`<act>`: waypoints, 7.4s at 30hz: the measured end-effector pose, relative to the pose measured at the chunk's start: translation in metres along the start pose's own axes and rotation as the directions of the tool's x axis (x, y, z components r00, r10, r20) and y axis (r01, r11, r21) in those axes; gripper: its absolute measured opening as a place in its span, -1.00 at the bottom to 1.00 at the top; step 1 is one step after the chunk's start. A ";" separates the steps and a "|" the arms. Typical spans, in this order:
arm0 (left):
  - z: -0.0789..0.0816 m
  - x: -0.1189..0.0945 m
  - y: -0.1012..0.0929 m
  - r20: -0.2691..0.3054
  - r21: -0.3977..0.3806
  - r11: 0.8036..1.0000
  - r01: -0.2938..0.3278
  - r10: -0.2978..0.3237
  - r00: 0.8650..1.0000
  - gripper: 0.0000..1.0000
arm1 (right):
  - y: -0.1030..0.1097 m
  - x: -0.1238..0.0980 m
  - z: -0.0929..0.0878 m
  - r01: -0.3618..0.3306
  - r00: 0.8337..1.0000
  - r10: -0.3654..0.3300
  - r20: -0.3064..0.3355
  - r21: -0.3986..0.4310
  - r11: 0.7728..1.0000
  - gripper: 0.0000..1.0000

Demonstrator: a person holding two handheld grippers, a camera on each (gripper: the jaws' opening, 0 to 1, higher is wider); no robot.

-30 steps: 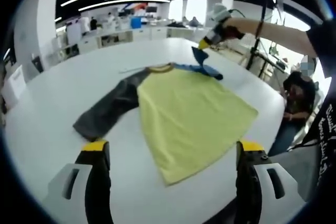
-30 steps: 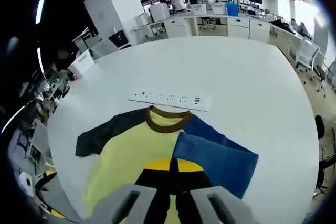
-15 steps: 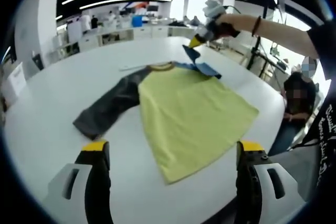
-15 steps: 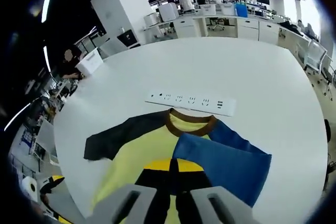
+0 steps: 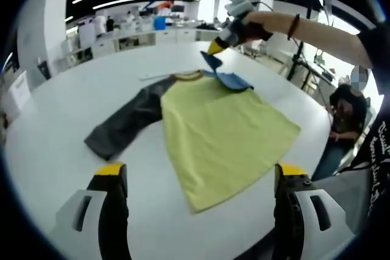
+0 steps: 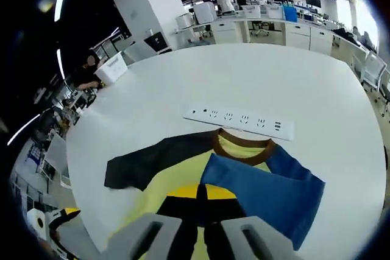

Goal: Fold the garment on the visible template until the final outline fits inside the template.

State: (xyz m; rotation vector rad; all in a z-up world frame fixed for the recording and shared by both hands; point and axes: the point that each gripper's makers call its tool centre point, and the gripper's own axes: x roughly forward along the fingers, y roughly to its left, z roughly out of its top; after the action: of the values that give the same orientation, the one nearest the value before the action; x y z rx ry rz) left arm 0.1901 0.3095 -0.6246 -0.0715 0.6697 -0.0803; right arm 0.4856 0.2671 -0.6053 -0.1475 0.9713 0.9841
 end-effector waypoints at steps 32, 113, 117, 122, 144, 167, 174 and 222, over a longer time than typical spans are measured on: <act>-0.011 0.001 0.009 -0.003 -0.045 0.999 0.002 -0.002 1.000 0.91 | 0.061 0.047 -0.014 -0.077 0.994 0.068 -0.085 -0.116 0.990 -1.00; -0.011 0.008 0.028 0.008 -0.040 0.999 -0.017 0.018 1.000 0.99 | 0.004 0.065 -0.059 0.001 0.992 -0.025 -0.123 -0.187 0.982 0.13; -0.008 0.007 0.027 0.015 -0.034 0.999 -0.018 0.019 1.000 0.99 | -0.015 0.051 -0.054 0.024 0.993 -0.046 -0.110 -0.189 0.982 0.17; -0.004 0.006 0.025 0.021 -0.029 0.999 -0.021 0.021 1.000 0.99 | -0.033 0.032 -0.057 0.068 0.991 -0.091 -0.099 -0.215 0.974 0.19; 0.003 -0.002 0.013 0.021 -0.002 1.000 -0.016 0.016 1.000 0.99 | -0.102 -0.024 -0.090 0.162 0.983 -0.170 -0.074 -0.102 0.981 0.11; 0.018 -0.009 0.002 0.045 0.000 1.000 -0.007 0.007 0.999 0.99 | -0.143 -0.030 -0.124 0.176 0.975 -0.192 -0.109 -0.136 0.975 -0.25; 0.015 -0.008 0.008 0.036 0.005 1.000 -0.009 0.009 0.999 0.99 | -0.147 -0.030 -0.133 0.169 0.975 -0.189 -0.118 -0.164 0.972 -0.51; 0.019 -0.010 0.004 0.041 -0.020 1.000 -0.008 0.009 0.999 0.97 | -0.187 -0.040 -0.155 0.215 0.954 -0.242 -0.176 -0.157 0.964 -1.00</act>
State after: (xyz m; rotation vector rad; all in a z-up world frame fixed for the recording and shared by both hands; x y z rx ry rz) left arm 0.1948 0.3155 -0.6039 -0.0889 0.6302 -0.0640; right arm 0.5224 0.0542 -0.7237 -0.4682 1.0388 0.8312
